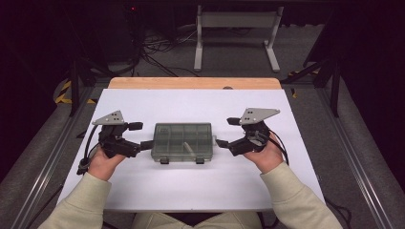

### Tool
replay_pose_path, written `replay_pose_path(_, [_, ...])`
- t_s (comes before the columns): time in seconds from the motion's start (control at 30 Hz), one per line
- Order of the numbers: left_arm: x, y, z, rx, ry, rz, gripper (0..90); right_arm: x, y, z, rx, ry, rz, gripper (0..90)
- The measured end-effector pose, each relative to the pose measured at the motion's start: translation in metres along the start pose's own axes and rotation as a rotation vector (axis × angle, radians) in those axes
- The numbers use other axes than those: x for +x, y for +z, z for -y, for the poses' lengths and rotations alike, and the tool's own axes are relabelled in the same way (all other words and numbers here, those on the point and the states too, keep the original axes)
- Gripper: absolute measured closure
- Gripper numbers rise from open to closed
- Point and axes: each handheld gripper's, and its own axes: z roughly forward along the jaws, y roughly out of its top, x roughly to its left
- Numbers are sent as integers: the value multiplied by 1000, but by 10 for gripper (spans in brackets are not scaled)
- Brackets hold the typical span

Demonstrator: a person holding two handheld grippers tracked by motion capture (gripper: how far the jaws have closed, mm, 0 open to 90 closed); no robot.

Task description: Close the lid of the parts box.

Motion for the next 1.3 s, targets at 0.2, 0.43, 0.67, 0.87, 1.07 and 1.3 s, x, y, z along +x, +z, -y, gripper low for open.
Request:
replay_pose_path(0.2, [-5,-10,7,-48,32,-41,49,0,-17,9,-55,0,38,50])
replay_pose_path(0.43, [-12,-17,21,-127,63,-84,36,0,-35,23,-119,11,64,7])
replay_pose_path(0.67, [-15,-20,34,-173,94,-128,34,0,-47,38,-163,23,89,7])
replay_pose_path(0.87, [-15,-20,47,-192,92,-138,34,-1,-55,58,-218,38,113,7])
replay_pose_path(1.07, [-15,-23,60,-221,92,-151,32,0,-58,74,-236,50,127,7])
replay_pose_path(1.3, [-15,-23,72,-230,109,-164,31,1,-58,89,-239,54,137,7])
